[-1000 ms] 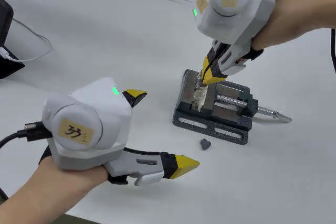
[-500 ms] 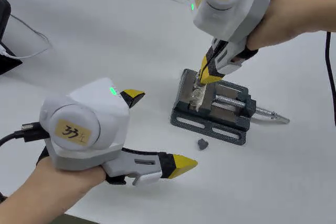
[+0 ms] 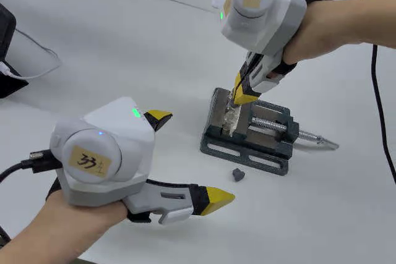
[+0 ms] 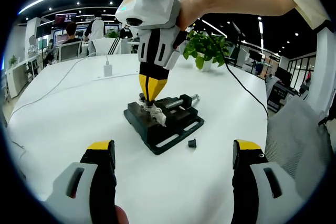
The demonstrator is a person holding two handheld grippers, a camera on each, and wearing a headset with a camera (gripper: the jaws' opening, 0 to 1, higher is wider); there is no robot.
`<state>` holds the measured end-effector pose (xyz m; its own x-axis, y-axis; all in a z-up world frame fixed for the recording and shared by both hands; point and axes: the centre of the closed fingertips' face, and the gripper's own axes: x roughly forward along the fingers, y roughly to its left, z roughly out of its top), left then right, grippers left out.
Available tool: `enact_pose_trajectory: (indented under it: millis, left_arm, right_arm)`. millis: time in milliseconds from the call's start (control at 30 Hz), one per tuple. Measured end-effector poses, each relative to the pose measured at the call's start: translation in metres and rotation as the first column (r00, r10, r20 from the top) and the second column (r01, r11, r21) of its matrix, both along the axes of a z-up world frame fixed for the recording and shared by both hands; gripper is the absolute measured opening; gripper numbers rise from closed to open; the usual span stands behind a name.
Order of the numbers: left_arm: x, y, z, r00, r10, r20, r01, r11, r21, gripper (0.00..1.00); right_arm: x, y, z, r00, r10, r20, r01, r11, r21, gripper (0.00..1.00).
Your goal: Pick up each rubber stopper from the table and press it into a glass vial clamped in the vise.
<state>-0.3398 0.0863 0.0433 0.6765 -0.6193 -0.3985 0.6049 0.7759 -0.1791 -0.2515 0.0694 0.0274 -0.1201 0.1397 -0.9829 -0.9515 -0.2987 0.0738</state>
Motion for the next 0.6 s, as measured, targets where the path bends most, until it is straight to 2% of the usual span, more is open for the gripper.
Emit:
enact_pose_trajectory:
  millis: [133, 167, 233, 300, 333, 500, 600]
  left_arm:
    - [0.000, -0.001, 0.011, 1.000, -0.002, 0.017, 0.002, 1.000, -0.004, 0.92]
    - [0.000, -0.001, 0.013, 1.000, -0.003, 0.018, 0.003, 1.000, -0.006, 0.92]
    - [-0.002, -0.003, 0.017, 1.000, -0.012, 0.026, 0.012, 1.000, -0.001, 0.92]
    - [-0.004, -0.003, 0.022, 0.999, -0.014, 0.033, 0.014, 1.000, 0.005, 0.92]
    - [-0.004, -0.003, 0.023, 0.999, -0.015, 0.033, 0.015, 1.000, 0.003, 0.92]
    - [-0.006, -0.001, 0.026, 0.999, -0.021, 0.039, 0.021, 1.000, 0.022, 0.92]
    - [-0.007, 0.000, 0.026, 0.999, -0.026, 0.040, 0.024, 0.999, 0.033, 0.92]
  right_arm:
    - [0.001, 0.000, 0.000, 1.000, -0.021, 0.018, 0.021, 1.000, -0.002, 0.00]
    - [0.001, 0.000, 0.000, 0.999, -0.052, 0.016, 0.052, 0.999, -0.013, 0.00]
    - [0.001, 0.000, 0.000, 0.999, 0.012, 0.034, -0.012, 1.000, -0.005, 0.00]
    - [0.002, -0.001, 0.000, 0.999, -0.024, 0.028, 0.023, 1.000, 0.011, 0.00]
    - [0.002, -0.002, 0.001, 0.999, -0.020, 0.028, 0.019, 1.000, 0.018, 0.00]
    - [0.002, -0.003, 0.002, 0.998, -0.053, 0.021, 0.050, 0.993, 0.104, 0.00]
    - [0.002, -0.004, 0.002, 0.997, -0.062, 0.035, 0.056, 0.988, 0.143, 0.00]
